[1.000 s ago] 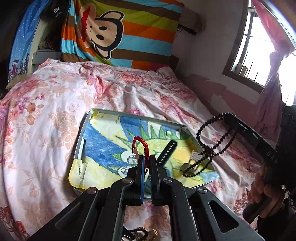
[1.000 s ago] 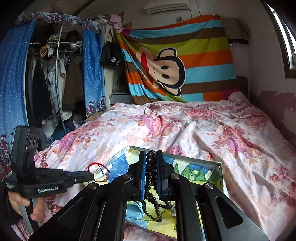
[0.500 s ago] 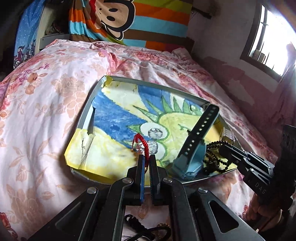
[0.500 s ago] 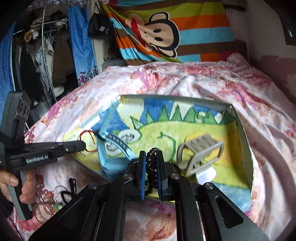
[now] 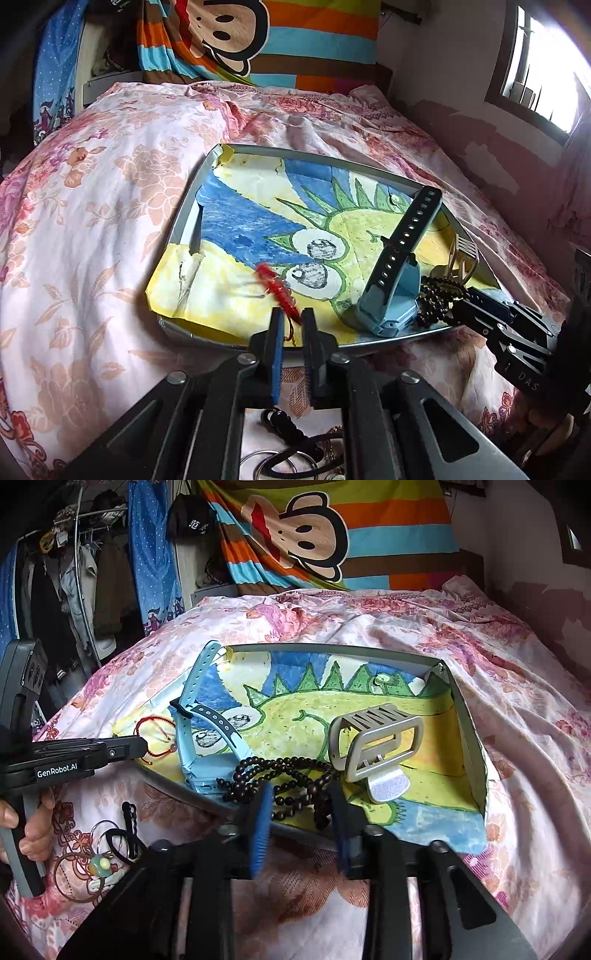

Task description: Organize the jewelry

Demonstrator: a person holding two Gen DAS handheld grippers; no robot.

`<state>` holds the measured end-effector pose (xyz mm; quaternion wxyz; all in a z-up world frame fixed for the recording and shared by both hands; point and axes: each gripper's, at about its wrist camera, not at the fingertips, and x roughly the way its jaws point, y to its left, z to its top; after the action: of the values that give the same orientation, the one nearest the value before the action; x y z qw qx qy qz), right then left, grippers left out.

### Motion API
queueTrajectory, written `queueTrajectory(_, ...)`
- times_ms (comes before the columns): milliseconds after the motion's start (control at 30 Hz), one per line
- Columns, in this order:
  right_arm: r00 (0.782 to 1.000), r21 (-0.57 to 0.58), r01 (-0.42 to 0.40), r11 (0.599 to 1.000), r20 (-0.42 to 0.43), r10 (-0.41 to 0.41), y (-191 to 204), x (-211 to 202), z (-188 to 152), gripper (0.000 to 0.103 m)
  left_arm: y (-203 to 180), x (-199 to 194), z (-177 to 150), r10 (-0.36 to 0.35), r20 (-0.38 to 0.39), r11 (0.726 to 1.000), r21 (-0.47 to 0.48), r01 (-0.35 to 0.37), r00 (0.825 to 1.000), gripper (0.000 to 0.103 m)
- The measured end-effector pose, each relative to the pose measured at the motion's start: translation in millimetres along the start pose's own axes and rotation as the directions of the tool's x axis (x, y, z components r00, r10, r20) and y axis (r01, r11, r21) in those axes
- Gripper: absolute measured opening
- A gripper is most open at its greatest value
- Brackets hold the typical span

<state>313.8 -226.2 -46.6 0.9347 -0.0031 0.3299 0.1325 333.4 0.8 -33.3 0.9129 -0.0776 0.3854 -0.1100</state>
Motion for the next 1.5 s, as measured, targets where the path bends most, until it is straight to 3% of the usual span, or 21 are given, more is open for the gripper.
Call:
queueTrajectory(100,1.0,-0.001,-0.002,1.0,0.006,0.002,0,-9,0,0.044,-2,-8,-2,0.011,0.005,1.0,0.001,-0.011,1.0,0.032)
queueTrajectory(133,1.0,-0.008,0.002,1.0,0.007,-0.002,1,-12,0,0.044,-2,-11,-3,0.007,0.009,1.0,-0.004,-0.007,1.0,0.042)
queueTrajectory(167,1.0,-0.014,0.005,1.0,0.009,-0.005,1,-16,0,0.045,-1,-14,-3,0.009,0.01,1.0,-0.011,-0.009,1.0,0.059)
queueTrajectory(233,1.0,-0.025,0.015,1.0,0.019,-0.014,3,-26,0,0.052,1,-23,-6,0.024,0.031,0.999,-0.032,-0.023,0.999,0.072)
queueTrajectory(367,0.998,-0.042,0.039,0.998,0.042,-0.038,4,-50,0,0.061,4,-37,-9,0.014,0.035,0.998,-0.056,-0.012,0.999,0.074)
queueTrajectory(567,0.995,-0.062,0.053,0.997,0.093,-0.047,12,-89,-3,0.08,0,-74,-17,0.039,0.086,0.997,-0.065,-0.034,0.996,0.095)
queueTrajectory(767,0.988,-0.047,0.05,0.998,0.149,-0.043,25,-132,-17,0.094,-2,-121,-37,0.071,0.15,0.996,-0.068,-0.062,0.986,0.1)
queueTrajectory(900,0.979,-0.022,0.039,0.999,0.199,-0.034,38,-163,-33,0.101,-3,-155,-59,0.1,0.218,0.994,-0.072,-0.086,0.971,0.103)
queueTrajectory(1100,0.966,-0.027,0.019,0.999,0.258,-0.011,60,-200,-61,0.101,-3,-195,-93,0.136,0.275,0.991,-0.049,-0.127,0.952,0.103)
queueTrajectory(1500,0.975,-0.076,0.043,0.996,0.219,-0.026,96,-233,-123,0.101,-1,-237,-167,0.165,0.303,0.986,-0.031,-0.163,0.939,0.103)
